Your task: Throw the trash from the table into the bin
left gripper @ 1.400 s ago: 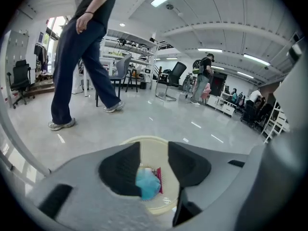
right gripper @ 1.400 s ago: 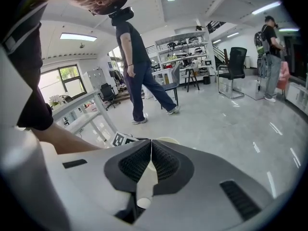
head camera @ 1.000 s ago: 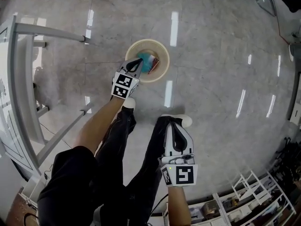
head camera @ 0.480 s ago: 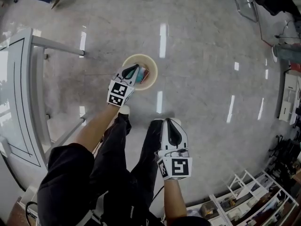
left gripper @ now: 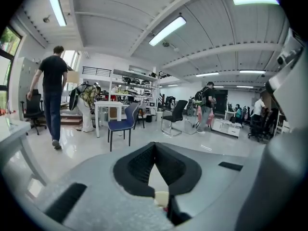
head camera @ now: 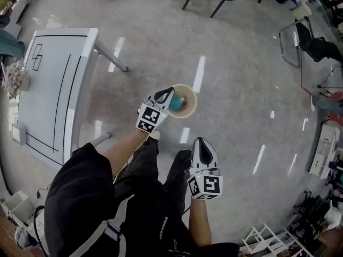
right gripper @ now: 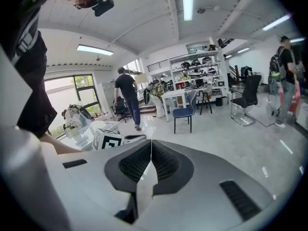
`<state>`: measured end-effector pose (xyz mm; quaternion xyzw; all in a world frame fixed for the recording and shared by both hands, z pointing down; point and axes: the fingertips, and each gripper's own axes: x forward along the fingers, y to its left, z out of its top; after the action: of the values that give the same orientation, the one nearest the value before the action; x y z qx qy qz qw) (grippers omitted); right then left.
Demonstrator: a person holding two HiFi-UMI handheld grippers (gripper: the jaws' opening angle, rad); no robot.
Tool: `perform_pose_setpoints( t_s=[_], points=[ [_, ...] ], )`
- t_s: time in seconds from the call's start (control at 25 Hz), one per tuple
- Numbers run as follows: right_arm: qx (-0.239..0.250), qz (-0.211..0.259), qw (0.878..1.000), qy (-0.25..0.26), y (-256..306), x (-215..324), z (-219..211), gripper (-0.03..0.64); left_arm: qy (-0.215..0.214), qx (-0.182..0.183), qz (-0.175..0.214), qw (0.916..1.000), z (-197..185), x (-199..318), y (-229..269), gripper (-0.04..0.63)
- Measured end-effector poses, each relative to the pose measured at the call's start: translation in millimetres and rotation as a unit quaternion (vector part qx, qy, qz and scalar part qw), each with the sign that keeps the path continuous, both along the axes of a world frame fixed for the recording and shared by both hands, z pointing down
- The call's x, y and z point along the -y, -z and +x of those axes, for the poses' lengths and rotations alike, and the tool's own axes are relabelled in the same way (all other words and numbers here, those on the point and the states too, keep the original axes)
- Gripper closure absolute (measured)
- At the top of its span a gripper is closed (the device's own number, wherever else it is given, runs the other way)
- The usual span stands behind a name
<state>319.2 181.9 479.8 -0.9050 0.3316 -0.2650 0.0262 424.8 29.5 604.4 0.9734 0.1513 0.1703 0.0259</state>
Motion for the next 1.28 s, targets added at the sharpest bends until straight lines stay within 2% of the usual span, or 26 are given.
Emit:
perform_pose_setpoints(
  t_s=[0.16,0.32,0.52,0.72,0.88,1.12,1.28],
  points=[
    [-0.026,0.011,0.998,0.059,40.7,47.5,6.9,0.606,0.049,-0.027,0.018,0.9983,-32.7,53.1,54.1,0.591],
    [-0.029,0.021,0.992,0.122,66.1,95.8,-3.6,0.606,0.101,-0.041,0.024,0.9938,-70.2,94.4,97.7,0.591],
    [-0.027,0.035,0.972,0.230,78.6,181.5,-40.3,0.606,0.179,-0.046,0.042,0.9819,-131.2,169.0,136.3,0.591],
    [-0.036,0.055,0.943,0.326,98.4,248.4,-77.9,0.606,0.270,-0.050,0.066,0.9593,-200.1,231.7,165.2,0.591],
    [-0.042,0.063,0.917,0.392,109.9,283.9,-112.3,0.606,0.339,-0.045,0.081,0.9362,-260.8,267.0,176.4,0.591],
    [-0.039,0.065,0.875,0.478,114.2,311.6,-160.6,0.607,0.430,-0.038,0.081,0.8982,-340.7,282.3,186.3,0.591],
    [-0.037,0.069,0.847,0.525,115.8,324.9,-193.5,0.607,0.470,-0.034,0.088,0.8773,-385.1,280.6,192.6,0.591]
  ],
)
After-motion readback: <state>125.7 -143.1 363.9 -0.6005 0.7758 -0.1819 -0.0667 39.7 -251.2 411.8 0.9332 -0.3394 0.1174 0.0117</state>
